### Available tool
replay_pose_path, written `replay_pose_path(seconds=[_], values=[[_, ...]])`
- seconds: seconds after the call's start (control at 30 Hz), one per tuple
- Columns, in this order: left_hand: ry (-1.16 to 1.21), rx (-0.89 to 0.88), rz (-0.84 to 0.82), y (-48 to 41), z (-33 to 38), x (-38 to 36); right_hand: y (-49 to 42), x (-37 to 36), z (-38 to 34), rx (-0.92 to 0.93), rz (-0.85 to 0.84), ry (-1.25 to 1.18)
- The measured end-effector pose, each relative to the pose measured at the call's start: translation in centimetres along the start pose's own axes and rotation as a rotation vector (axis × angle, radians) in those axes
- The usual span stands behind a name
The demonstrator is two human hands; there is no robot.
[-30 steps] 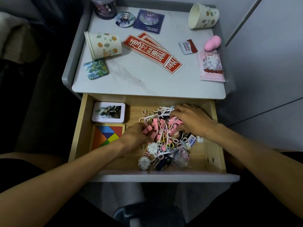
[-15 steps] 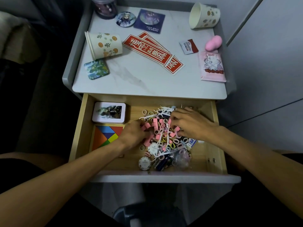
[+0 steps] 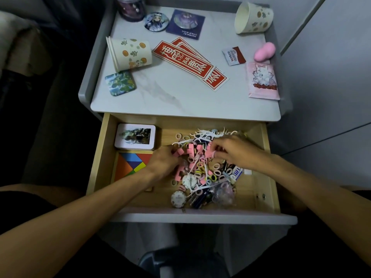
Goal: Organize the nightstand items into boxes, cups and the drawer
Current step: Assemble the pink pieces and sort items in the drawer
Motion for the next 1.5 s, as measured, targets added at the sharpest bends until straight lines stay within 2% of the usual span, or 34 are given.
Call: replay_pose_path(seconds=[0.1,0.2,0.43,0.53,0.67,0.8,0.97,1.07,1.17,1.33,1.5], values=[[0.018,-0.007,-0.005,0.1,0.2,0.0,-0.3,1.2,0.1,-0.09,0.074,-0.397],[0.022,-0.012,0.019,-0.1,0.4,0.2,-0.3,2.2,0.4,-0.127,0.134,-0.501],[0.114,0.043,0.019,-0.5,-0.3,0.5,0.2,2.8,0.9,-0.165,0.081,-0.325],[0.072,0.02,0.042,-0.6,-0.2,0.5,0.2,2.5,1.2,-0.171,0.064,-0.208],[-0.027,-0.041,0.063,-0.5,0.2,0.2,0.1,1.7,1.3,-0.141,-0.087,-0.177],[-0.13,-0.148,0.058,-0.2,0.7,-0.3,-0.5,1.7,-0.1,-0.036,0.062,0.006],[-0.201,-0.177,0.066,-0.2,0.4,-1.1,-1.3,-0.7,-1.1,0.123,-0.033,0.397],[-0.234,-0.249,0.073,0.1,0.4,-2.0,-1.6,-1.3,-0.7,0.148,0.021,0.474],[-0.468,-0.367,0.182,0.5,0.9,-2.6,-1.7,-1.1,-1.1,0.158,0.043,0.547],[-0.687,-0.473,0.25,0.8,1.0,-3.2,-1.1,-0.1,-1.3,0.127,0.021,0.482],[-0.724,-0.554,0.304,0.5,1.0,-3.2,-0.8,0.5,-0.7,0.07,-0.037,0.268]])
Point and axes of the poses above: each hand's wrist, its own y-axis away from the middle knuckle, its own x-axis out of the back of the hand, z = x × y, the point moved 3 cm from there along -y, towards the middle knuckle, and after that the axes turned 3 degrees about x, right-handed, at the moved point
